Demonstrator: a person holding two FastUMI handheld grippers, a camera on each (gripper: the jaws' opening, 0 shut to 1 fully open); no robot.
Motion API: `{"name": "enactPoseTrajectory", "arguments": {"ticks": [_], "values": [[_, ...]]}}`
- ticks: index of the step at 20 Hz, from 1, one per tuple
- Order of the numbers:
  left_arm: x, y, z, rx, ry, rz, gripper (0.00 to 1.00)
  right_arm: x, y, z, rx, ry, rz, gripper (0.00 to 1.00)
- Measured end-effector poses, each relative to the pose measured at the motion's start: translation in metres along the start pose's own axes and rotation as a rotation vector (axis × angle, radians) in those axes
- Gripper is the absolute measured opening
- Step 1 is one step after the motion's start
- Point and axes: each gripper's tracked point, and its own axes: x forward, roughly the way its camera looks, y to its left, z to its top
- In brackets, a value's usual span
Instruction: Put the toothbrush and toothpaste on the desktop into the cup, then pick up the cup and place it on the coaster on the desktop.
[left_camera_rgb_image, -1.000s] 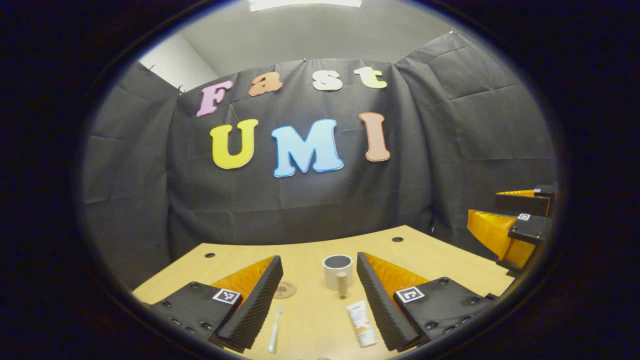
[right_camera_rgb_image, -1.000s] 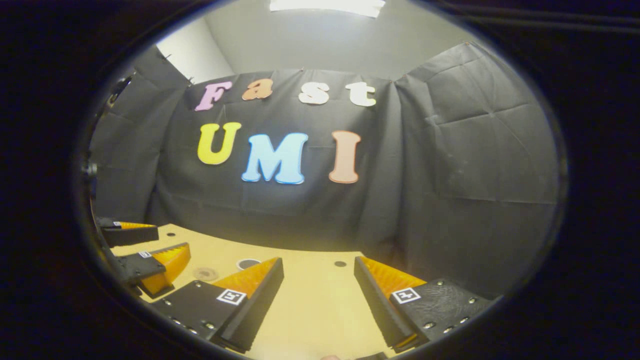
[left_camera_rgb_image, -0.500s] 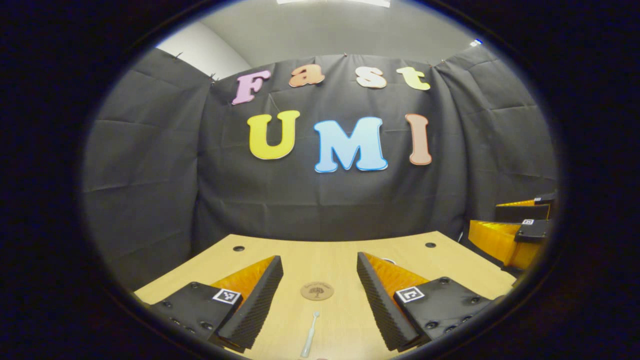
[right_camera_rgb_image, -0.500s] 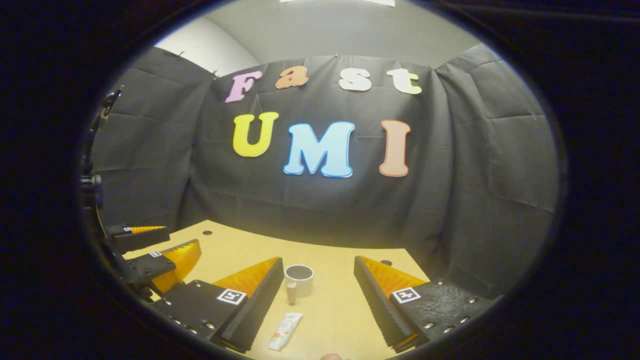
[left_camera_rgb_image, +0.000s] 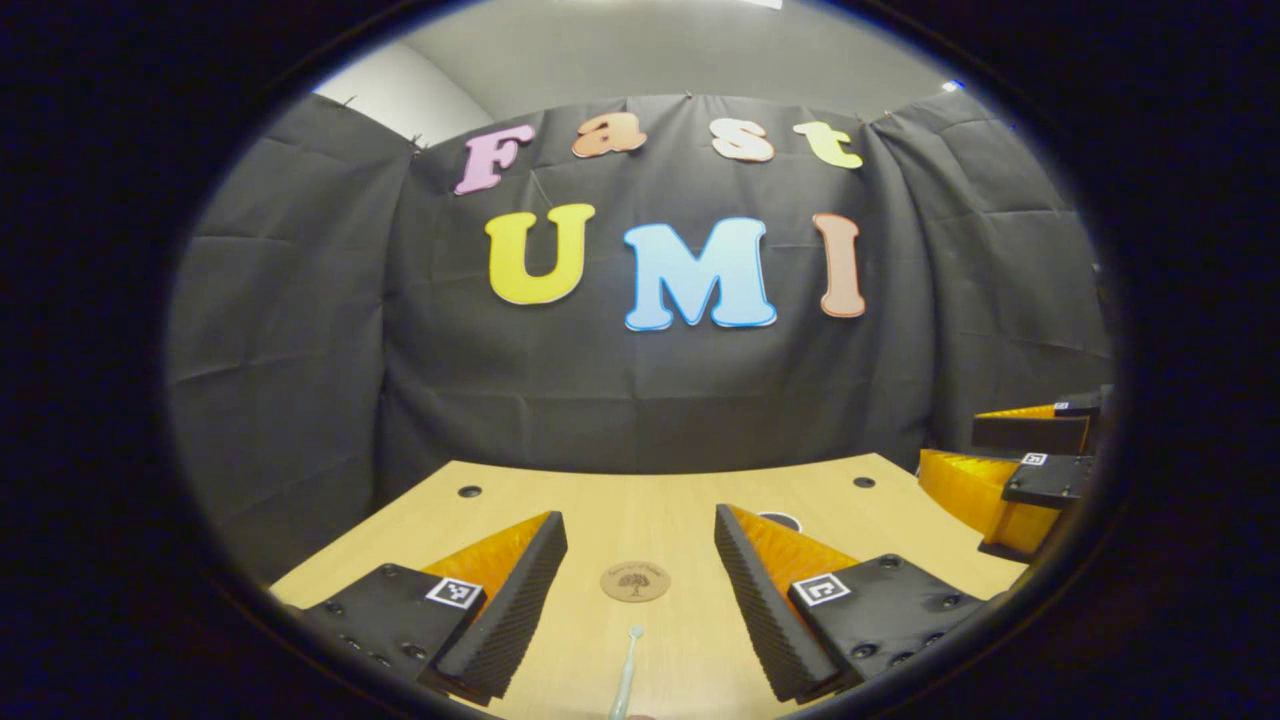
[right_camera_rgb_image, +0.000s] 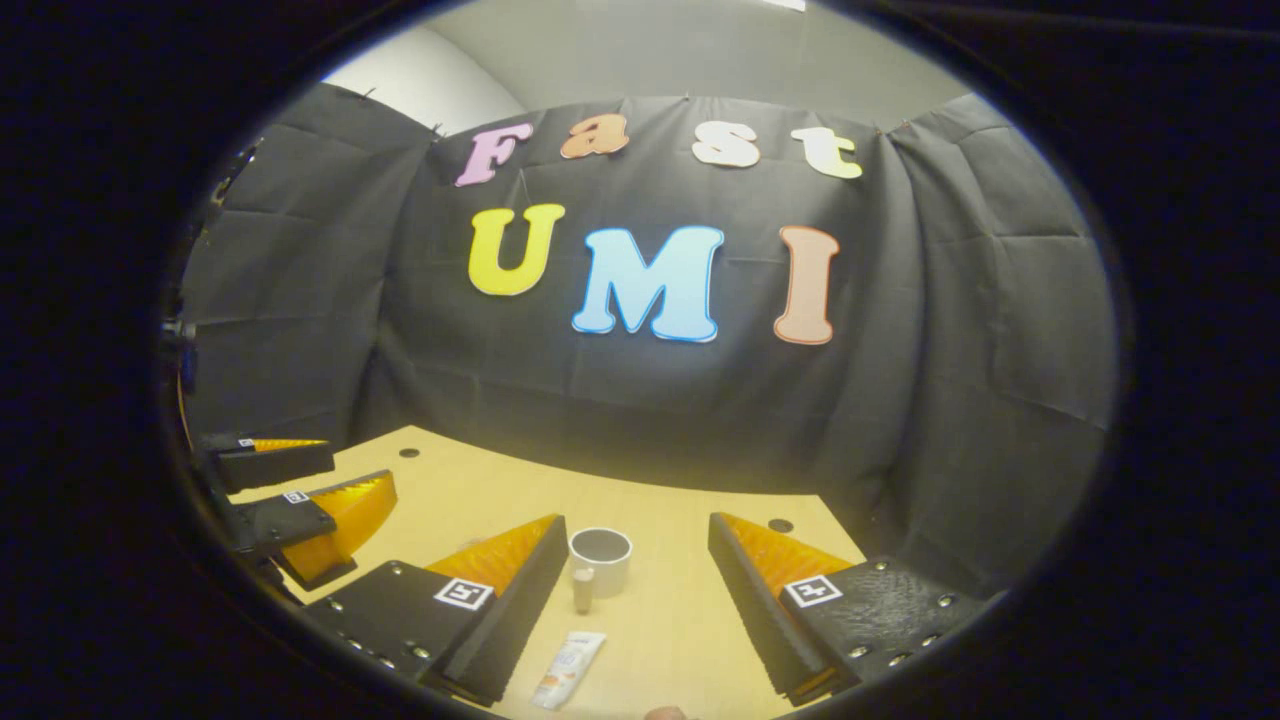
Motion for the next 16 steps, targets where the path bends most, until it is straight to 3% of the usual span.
{"name": "enactPoseTrajectory", "arguments": {"ticks": [16], "values": [[0.063, 0.004, -0.139, -0.006, 0.486, -0.107, 0.97, 0.041, 0.043, -0.11, 0.098, 0.496, 0.053, 0.9]]}}
